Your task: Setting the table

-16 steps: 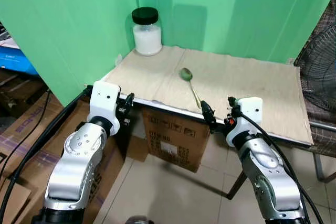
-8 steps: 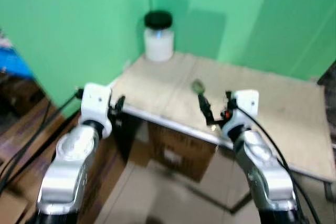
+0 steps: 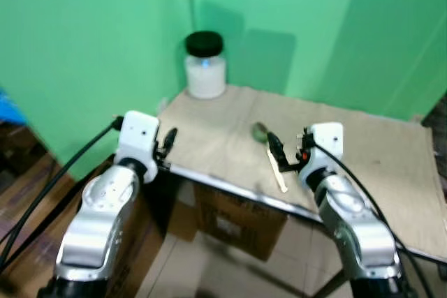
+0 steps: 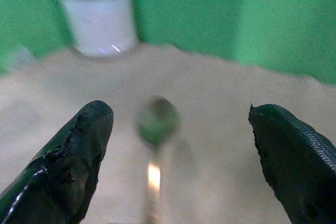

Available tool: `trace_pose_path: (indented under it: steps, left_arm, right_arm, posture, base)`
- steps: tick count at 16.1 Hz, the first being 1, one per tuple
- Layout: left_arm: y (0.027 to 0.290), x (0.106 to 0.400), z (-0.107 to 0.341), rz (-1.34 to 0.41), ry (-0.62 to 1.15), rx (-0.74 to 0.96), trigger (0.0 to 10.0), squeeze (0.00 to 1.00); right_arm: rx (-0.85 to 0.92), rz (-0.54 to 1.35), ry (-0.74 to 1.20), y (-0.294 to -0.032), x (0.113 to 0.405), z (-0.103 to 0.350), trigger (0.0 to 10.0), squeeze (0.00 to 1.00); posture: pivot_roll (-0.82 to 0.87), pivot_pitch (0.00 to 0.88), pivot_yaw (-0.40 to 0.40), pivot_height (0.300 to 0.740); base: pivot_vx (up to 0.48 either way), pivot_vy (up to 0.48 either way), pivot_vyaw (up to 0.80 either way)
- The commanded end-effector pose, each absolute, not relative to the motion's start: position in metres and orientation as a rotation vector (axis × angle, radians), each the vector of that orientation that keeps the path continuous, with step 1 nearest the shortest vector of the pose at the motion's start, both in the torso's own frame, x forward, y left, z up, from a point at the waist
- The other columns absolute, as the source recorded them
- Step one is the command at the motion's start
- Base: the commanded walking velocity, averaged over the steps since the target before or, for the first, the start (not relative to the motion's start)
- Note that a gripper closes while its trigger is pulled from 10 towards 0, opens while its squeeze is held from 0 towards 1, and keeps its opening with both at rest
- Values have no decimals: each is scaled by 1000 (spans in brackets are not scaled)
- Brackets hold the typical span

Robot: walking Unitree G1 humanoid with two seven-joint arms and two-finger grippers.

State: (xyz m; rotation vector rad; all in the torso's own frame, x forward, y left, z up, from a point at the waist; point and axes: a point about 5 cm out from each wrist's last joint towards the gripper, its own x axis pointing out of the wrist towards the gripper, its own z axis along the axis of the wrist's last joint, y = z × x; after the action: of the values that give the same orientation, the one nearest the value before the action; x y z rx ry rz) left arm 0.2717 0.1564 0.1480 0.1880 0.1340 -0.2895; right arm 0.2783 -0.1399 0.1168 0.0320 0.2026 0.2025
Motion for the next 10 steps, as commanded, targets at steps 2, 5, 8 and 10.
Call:
trace_pose_path:
  steps: [2,5,8,10]
  left_arm:
    - [146,269,144,-383,150,167,10000,941]
    - [148,269,141,-414,182,210,10000,1000]
    - [150,270,136,-504,235,252,10000,1000]
    - [153,269,135,-559,260,276,10000,1000]
  right_arm:
    - [95,237,242,-145,282,121,10000,796]
    - [32,274,317,-140,299,117,10000,1000]
    - [-1,326,366,-128,324,115,10000,1000]
    - [-12,361,403,-123,340,117,10000,1000]
  posture:
    - [50,0,8,740]
    - [45,0,13,740]
    - [45,0,3,740]
    - [50,0,-8,740]
  base:
    - [0,0,0]
    - [0,0,0]
    - [0,0,0]
    - [0,0,0]
